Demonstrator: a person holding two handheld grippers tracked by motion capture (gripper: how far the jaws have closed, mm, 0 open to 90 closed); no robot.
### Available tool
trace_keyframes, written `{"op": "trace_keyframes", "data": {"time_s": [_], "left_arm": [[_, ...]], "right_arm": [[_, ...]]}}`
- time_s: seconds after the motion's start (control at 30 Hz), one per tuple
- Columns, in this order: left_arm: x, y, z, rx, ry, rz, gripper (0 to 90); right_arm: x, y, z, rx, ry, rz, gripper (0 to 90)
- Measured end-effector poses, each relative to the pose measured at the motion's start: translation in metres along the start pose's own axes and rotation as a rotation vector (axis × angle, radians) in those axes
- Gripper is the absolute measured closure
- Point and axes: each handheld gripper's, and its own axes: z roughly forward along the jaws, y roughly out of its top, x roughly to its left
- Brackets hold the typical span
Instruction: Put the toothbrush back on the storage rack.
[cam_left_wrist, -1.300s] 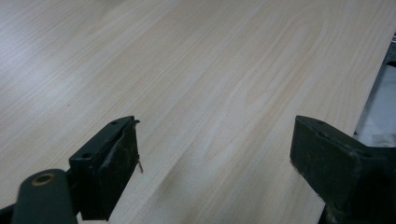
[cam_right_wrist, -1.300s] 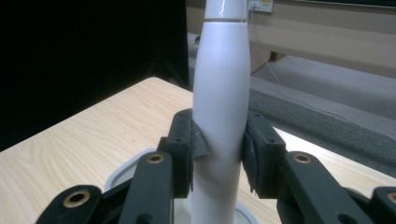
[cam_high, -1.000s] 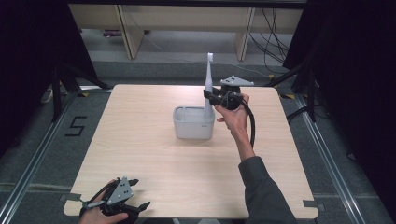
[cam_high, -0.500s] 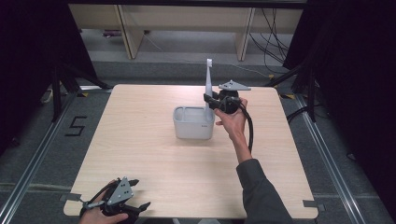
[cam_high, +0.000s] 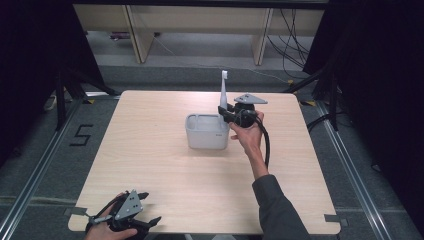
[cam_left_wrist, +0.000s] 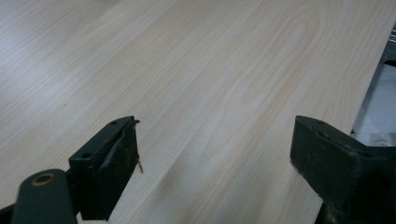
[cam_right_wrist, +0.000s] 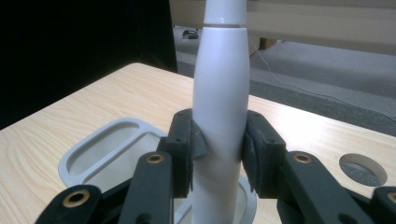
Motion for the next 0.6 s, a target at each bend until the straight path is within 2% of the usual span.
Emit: {"op": "trace_keyframes", "data": {"time_s": [0.03,0.07,0.1,0.17,0.23,0.27,0.3,0.43,0.47,0.5,0.53,0.6], "left_arm": [[0.000,0.000,0.000,0.002,-0.009,-0.004,14.8],[0.000,-0.001,0.002,-0.018,-0.004,-0.009,14.8],[0.000,0.000,0.001,0.001,-0.006,-0.004,14.8],[0.000,0.000,0.000,0.000,-0.012,-0.005,14.8],[0.000,-0.001,0.002,-0.015,-0.005,-0.011,14.7],[0.000,-0.001,0.001,-0.011,-0.008,-0.018,14.7],[0.000,0.000,0.000,-0.001,-0.008,-0.009,14.8],[0.000,-0.001,0.000,-0.010,0.004,-0.013,14.8],[0.000,-0.001,0.000,-0.009,0.006,-0.017,14.7],[0.000,-0.001,0.001,-0.014,0.002,-0.007,14.7],[0.000,-0.001,0.000,-0.007,-0.004,-0.007,14.7],[0.000,0.000,0.000,0.002,-0.010,-0.010,14.8]], "right_arm": [[-0.001,-0.001,0.000,0.002,0.004,-0.005,66.4],[-0.001,-0.003,0.000,-0.005,0.005,-0.001,66.4],[-0.003,-0.004,0.001,-0.009,0.010,-0.017,66.4],[-0.002,-0.007,0.000,0.000,0.008,0.008,66.4],[-0.003,-0.009,0.001,0.001,0.016,-0.005,66.4],[-0.003,-0.011,0.000,0.009,0.004,0.004,66.4],[-0.002,-0.012,0.000,0.009,-0.001,0.003,66.4],[-0.005,-0.017,0.000,0.004,-0.003,-0.003,66.4],[-0.004,-0.018,-0.001,0.018,0.004,0.024,66.4],[-0.007,-0.019,0.001,-0.003,0.011,-0.007,66.4],[-0.006,-0.020,0.000,0.003,0.013,0.013,66.4],[-0.007,-0.021,0.000,0.005,0.005,-0.006,66.4]]}}
